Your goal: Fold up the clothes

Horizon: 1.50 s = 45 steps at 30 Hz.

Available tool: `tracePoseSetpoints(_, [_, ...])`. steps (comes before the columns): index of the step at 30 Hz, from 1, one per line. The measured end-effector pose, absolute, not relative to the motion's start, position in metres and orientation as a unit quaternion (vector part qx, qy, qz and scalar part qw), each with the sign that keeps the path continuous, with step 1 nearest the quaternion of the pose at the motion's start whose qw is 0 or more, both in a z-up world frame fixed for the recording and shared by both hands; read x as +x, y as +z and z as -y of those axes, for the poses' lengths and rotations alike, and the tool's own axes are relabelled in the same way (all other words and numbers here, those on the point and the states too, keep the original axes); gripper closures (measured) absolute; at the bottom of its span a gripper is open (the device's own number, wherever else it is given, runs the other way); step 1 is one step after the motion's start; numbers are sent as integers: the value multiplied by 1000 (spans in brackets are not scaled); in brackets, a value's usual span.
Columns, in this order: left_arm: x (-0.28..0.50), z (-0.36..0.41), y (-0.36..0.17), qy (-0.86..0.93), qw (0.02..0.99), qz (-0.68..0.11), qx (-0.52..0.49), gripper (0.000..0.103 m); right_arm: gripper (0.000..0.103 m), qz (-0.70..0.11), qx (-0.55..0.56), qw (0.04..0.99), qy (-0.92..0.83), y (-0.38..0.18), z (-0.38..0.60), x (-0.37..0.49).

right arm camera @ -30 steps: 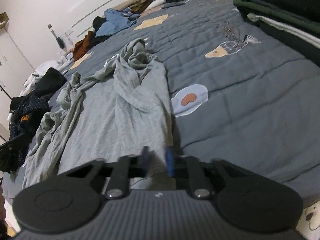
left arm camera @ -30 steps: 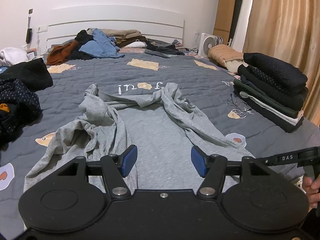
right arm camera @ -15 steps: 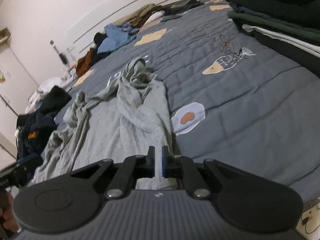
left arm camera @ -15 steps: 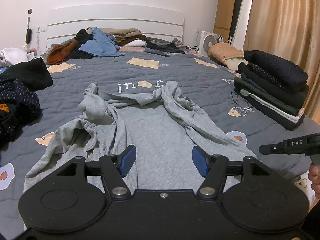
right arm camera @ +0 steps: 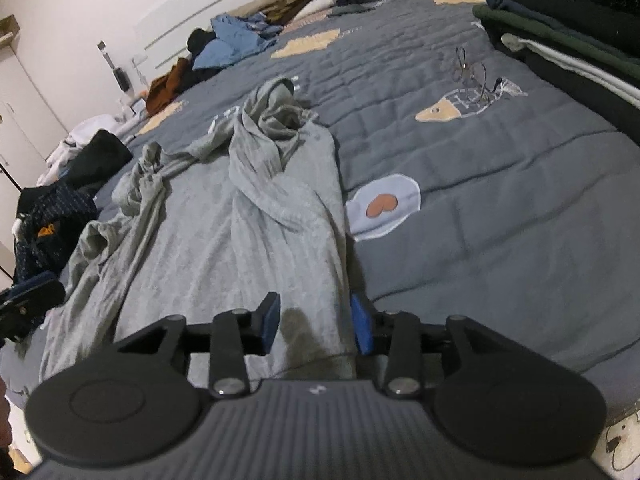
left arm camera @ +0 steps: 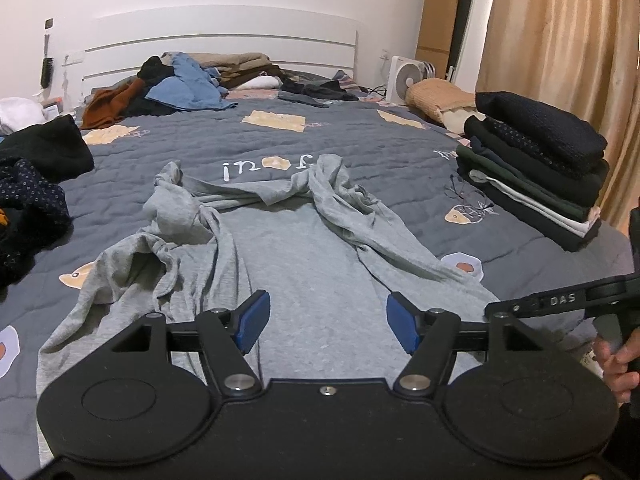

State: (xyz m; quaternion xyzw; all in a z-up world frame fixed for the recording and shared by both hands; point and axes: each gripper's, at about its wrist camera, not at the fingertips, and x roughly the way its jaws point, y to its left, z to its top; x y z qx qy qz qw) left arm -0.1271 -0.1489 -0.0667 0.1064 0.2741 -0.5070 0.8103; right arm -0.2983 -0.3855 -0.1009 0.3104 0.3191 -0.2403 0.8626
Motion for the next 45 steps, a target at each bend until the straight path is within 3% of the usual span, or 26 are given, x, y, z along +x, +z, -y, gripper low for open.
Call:
tracePoseSetpoints(13, [-140,155,-72,-522,797,-281,118,32,64,-323,315,858,-245,-108,383,-294])
tracePoseSetpoints(31, [-153,163,-77,-531,787,-283,136,30,64,-333,351,839,-250,-119,389,-292])
tracePoseSetpoints(34, [-153,162,-77,-531,787,-283,138,30,73,-323,355,842,-246,-119,388,-293])
tracePoseSetpoints(36, [-153,162,-77,-531,787,-283,139,30,94,-317,355,845,-243,-117,388,-294])
tracePoseSetpoints(45, [-152,161,-78,-529,788,-283,139,30,97,-237,351,868,-261,-87,395,-312])
